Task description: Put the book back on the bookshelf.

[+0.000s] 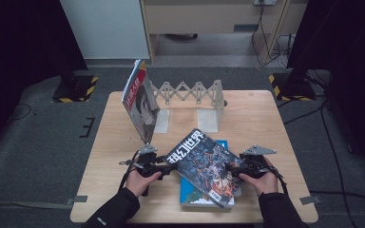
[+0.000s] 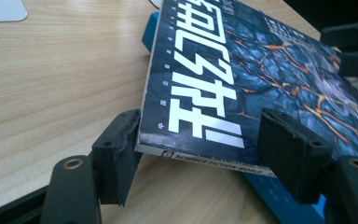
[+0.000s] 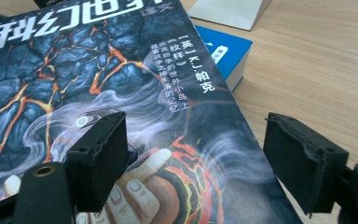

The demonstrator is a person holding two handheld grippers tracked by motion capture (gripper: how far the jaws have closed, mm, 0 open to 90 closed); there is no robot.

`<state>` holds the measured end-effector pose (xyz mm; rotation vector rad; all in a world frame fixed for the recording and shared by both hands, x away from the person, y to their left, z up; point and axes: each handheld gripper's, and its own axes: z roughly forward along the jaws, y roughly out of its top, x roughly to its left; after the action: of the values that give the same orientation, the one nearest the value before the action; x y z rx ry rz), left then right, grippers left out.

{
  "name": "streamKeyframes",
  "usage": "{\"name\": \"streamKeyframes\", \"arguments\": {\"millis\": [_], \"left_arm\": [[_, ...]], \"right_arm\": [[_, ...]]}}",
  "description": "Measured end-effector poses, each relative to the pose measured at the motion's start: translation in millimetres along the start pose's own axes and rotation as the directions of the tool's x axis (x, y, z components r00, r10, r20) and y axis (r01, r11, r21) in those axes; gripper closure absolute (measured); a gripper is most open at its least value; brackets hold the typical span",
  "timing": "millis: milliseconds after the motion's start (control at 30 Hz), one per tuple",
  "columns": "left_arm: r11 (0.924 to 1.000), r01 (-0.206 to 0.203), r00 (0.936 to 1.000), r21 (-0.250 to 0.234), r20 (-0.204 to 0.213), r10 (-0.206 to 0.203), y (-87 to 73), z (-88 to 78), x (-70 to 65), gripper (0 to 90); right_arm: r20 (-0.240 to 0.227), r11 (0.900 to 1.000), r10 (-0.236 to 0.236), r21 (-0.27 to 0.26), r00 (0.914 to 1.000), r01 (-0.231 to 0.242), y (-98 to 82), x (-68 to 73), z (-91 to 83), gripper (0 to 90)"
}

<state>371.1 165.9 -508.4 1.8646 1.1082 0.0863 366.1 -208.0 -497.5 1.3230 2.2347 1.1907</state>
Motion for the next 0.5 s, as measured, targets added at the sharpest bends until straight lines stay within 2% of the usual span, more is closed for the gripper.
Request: {"name": "streamKeyframes", "arguments": {"millis": [267, 400, 500], "left_arm": [[0.9996, -0.011, 0.9999, 0.025, 0.002, 0.011, -4.7, -7.9, -6.4, 29.8], [0.9996, 0.000, 0.9999, 0.028, 0.011, -0.001, -2.8, -5.3, -4.2, 29.3], [0.9997, 0.013, 0.9997, 0.022, 0.019, -0.013, -1.4, 1.4, -2.2, 25.1]], "right_arm": [[0.009, 1.000, -0.019, -0.003, 0.9998, 0.019, 1.5, -1.2, 1.7, 21.1], [0.010, 1.000, -0.021, -0.003, 0.9997, 0.021, 1.6, -1.3, 1.8, 20.7], [0.013, 1.000, -0.020, -0.003, 0.9997, 0.020, 1.6, -1.3, 1.9, 20.6]]}}
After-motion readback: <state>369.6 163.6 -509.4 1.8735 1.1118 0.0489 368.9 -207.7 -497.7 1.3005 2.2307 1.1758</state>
